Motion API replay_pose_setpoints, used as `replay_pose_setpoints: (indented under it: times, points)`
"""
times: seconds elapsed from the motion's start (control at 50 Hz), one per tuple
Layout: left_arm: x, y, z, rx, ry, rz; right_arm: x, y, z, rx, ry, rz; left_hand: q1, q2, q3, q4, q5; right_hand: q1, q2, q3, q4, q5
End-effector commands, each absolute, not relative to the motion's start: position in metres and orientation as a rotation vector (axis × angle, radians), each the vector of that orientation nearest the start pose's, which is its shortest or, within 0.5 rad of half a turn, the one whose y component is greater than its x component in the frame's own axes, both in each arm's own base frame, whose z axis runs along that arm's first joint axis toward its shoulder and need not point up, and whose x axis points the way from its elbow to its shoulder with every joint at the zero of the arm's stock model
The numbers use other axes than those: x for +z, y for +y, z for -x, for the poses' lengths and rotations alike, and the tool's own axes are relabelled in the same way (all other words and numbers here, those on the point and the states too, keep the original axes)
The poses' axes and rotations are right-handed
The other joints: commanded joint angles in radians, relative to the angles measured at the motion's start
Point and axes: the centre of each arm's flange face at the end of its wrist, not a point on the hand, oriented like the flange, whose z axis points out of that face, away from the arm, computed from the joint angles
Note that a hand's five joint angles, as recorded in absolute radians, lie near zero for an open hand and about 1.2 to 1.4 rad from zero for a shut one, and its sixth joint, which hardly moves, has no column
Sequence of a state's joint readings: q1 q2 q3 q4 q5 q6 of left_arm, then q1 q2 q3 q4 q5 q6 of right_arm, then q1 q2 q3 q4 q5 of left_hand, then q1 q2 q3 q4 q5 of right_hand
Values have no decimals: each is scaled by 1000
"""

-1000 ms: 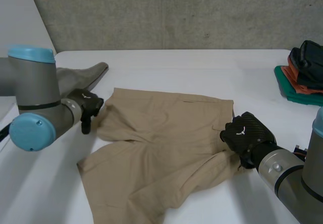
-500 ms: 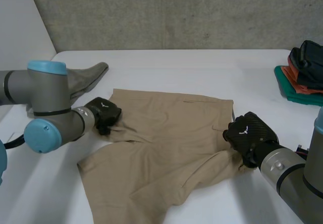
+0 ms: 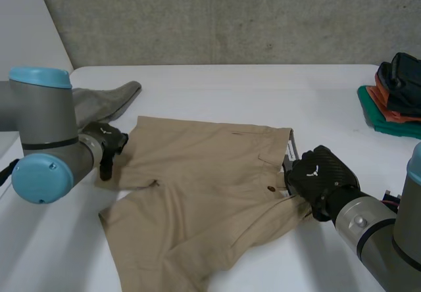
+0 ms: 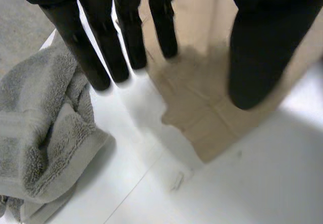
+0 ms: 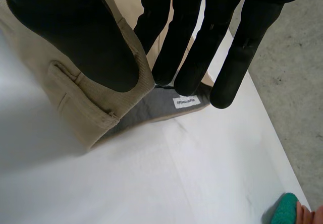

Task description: Fold the laundry.

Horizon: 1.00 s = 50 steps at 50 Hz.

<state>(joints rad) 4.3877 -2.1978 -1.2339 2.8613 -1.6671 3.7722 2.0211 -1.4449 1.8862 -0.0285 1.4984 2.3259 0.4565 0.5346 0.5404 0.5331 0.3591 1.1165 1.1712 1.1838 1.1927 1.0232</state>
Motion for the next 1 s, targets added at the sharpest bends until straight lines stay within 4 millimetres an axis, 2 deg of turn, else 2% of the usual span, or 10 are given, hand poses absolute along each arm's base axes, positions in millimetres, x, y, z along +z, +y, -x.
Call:
replay_pose_setpoints:
  times: [0.02, 0.06, 0.12, 0.2, 0.28, 0.44, 0.6, 0.7, 1.0]
  points:
    - [202, -312, 236, -1458, 2241, -1043, 196, -185, -253, -1825, 2107, 1637, -67, -145, -151, -143, -144, 280, 225, 213, 204, 199]
    - [217, -304, 234, -1498, 2233, -1005, 200, -183, -260, -1839, 2059, 1607, -67, -145, -151, -143, -144, 280, 225, 213, 204, 199]
    - [230, -293, 232, -1541, 2248, -966, 208, -188, -269, -1871, 2020, 1537, -67, -145, -151, -143, -144, 280, 225, 213, 204, 199]
    - [242, -258, 236, -1600, 2333, -938, 211, -203, -278, -1883, 2027, 1414, -61, -139, -145, -138, -138, 280, 225, 213, 204, 199]
    - [236, -224, 243, -1550, 2450, -991, 208, -219, -284, -1868, 2073, 1281, -61, -139, -145, -138, -138, 280, 225, 213, 204, 199]
    - [214, -190, 243, -1411, 2595, -1050, 193, -255, -289, -1864, 2215, 1063, -61, -139, -145, -138, -138, 280, 225, 213, 204, 199]
    - [196, -168, 249, -1332, 2627, -1144, 174, -276, -295, -1878, 2324, 984, -8, -86, -92, -85, -85, 280, 225, 213, 204, 199]
    - [190, -161, 251, -1296, 2646, -1171, 166, -280, -298, -1870, 2358, 970, -8, -86, -92, -85, -85, 280, 225, 213, 204, 199]
    - [192, -158, 249, -1278, 2683, -1132, 171, -276, -298, -1876, 2339, 933, -32, -110, -116, -108, -109, 280, 225, 213, 204, 199]
